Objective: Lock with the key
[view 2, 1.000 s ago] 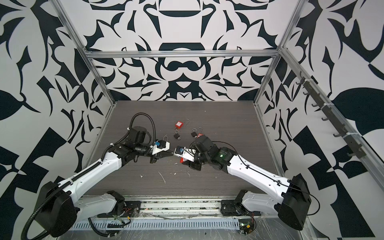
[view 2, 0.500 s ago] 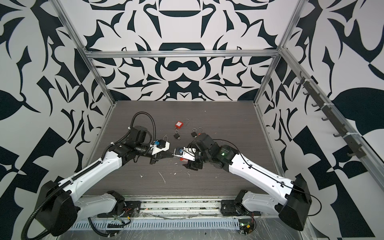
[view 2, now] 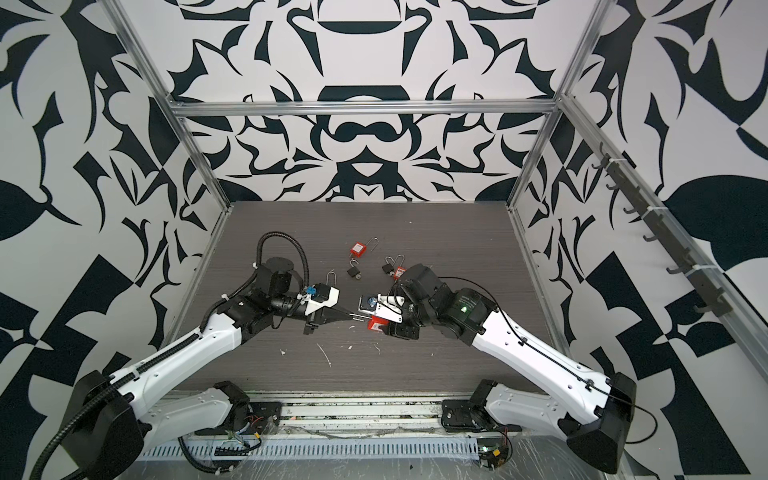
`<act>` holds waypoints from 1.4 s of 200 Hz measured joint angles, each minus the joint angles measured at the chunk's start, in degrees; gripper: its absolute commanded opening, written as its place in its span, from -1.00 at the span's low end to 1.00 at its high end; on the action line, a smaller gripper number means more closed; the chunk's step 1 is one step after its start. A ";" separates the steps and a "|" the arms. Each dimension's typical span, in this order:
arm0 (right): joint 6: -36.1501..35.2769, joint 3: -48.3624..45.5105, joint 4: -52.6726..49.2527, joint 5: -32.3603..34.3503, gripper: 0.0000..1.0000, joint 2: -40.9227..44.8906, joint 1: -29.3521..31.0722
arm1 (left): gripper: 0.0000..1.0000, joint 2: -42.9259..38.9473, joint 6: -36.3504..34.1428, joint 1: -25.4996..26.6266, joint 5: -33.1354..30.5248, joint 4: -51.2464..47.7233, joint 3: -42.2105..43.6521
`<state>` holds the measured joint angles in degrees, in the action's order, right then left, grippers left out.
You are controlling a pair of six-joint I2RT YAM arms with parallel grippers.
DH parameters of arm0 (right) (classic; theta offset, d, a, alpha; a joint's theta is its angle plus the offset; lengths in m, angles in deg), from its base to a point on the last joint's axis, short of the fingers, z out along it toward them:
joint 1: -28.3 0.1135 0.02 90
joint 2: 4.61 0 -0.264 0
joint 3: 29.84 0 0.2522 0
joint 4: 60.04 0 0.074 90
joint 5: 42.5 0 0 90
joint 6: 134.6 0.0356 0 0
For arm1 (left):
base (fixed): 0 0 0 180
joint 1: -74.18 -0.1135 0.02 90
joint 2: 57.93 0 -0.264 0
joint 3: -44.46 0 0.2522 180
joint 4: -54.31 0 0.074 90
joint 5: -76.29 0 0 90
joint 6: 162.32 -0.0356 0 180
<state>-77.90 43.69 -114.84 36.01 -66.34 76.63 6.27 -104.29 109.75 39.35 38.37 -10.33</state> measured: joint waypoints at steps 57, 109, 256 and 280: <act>-0.39 -0.39 -0.37 -2.89 -0.39 -0.35 0.00 | -1.00 -0.39 1.16 1.84 -1.14 2.58 0.85; -0.79 -0.50 -0.37 -4.79 -0.59 -0.35 -0.13 | -1.00 -0.15 1.55 2.19 -1.64 3.78 0.83; -4.42 -3.23 2.62 -9.53 -0.80 -0.63 -4.02 | -1.00 5.11 5.81 6.01 -5.18 13.51 2.36; -4.17 -4.13 3.52 -10.21 -0.77 -1.11 -4.44 | -1.00 6.08 7.63 5.99 -5.33 17.46 4.17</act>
<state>-82.08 39.56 -111.32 25.81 -67.46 72.20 12.35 -96.66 115.74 34.02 55.84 -6.16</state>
